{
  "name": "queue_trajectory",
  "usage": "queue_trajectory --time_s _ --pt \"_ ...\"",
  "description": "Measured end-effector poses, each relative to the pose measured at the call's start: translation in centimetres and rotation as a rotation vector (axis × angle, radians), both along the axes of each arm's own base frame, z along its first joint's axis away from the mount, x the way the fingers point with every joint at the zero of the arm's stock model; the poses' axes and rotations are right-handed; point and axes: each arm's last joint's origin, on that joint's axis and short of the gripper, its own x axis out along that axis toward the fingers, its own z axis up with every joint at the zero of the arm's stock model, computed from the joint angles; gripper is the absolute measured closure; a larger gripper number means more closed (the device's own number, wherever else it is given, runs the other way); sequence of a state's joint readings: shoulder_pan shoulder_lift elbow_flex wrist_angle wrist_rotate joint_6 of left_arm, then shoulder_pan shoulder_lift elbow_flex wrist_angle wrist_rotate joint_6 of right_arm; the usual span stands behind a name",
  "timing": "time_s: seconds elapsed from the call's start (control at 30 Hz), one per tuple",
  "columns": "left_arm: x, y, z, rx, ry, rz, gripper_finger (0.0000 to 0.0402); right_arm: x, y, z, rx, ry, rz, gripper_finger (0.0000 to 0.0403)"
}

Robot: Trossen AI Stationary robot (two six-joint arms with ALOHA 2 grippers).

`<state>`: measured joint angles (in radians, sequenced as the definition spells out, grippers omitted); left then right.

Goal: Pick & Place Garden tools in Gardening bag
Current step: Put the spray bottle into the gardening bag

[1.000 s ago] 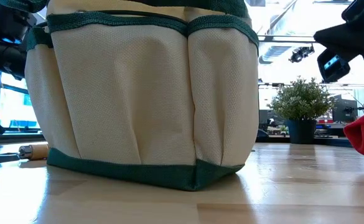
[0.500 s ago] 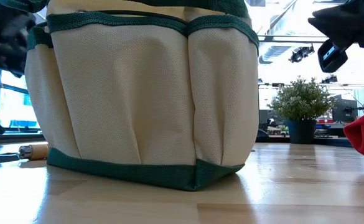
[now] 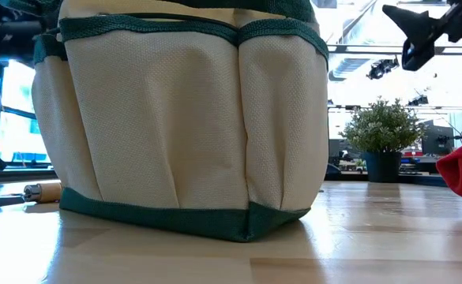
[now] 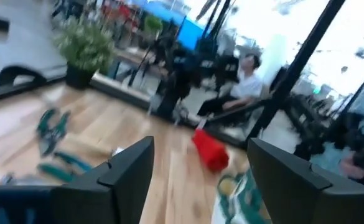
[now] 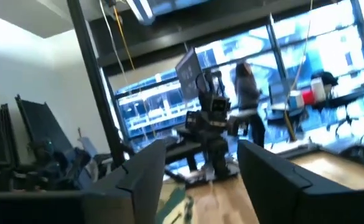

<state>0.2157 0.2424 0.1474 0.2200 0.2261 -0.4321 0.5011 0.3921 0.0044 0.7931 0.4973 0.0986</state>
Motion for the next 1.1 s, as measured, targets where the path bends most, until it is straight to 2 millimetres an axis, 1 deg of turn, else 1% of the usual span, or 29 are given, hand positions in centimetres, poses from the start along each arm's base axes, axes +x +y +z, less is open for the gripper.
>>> queue_trajectory --time_s 0.1,0.2,0.3,0.43,0.53,0.63,0.67,0.73,0.9,1.0,1.1 --pt "-0.1 -0.2 0.8 -0.001 -0.080 -0.062 0.0142 0.0 0.0 0.1 -0.011 -0.014 -0.004 0.0193" --pt "-0.4 -0.4 1.9 -0.037 -0.180 -0.148 0.0142 0.2 0.2 -0.1 -0.018 -0.001 0.045 0.0190" --pt "-0.6 -0.6 2.5 -0.066 -0.236 -0.198 0.0142 0.4 0.5 -0.3 -0.045 0.018 0.089 0.0191" --pt "-0.9 -1.1 3.3 -0.020 -0.325 -0.228 0.0142 0.8 0.7 -0.7 -0.027 0.053 0.113 0.0190" --pt "-1.3 -1.6 5.0 0.085 -0.388 -0.217 0.0142 1.0 1.0 -1.1 -0.023 0.082 0.164 0.0191" --pt "-1.6 -2.1 7.6 0.159 -0.395 -0.203 0.0142 1.3 1.2 -1.4 -0.021 0.110 0.178 0.0191" --pt "-1.5 -2.3 8.5 0.158 -0.378 -0.203 0.0142 1.4 1.2 -1.5 -0.009 0.116 0.182 0.0191" --pt "-1.0 -2.7 10.0 0.150 -0.289 -0.211 0.0142 1.5 1.3 -1.6 0.018 0.126 0.192 0.0190" --pt "1.7 -4.2 13.1 0.133 0.087 -0.227 0.0142 1.8 1.5 -2.0 0.021 0.165 0.203 0.0191" --pt "3.8 -6.0 15.0 0.170 0.255 -0.304 0.0142 1.9 1.6 -2.3 0.010 0.184 0.217 0.0190" --pt "5.8 -8.1 16.5 0.226 0.436 -0.352 0.0142 2.0 1.7 -2.4 0.003 0.197 0.229 0.0190"
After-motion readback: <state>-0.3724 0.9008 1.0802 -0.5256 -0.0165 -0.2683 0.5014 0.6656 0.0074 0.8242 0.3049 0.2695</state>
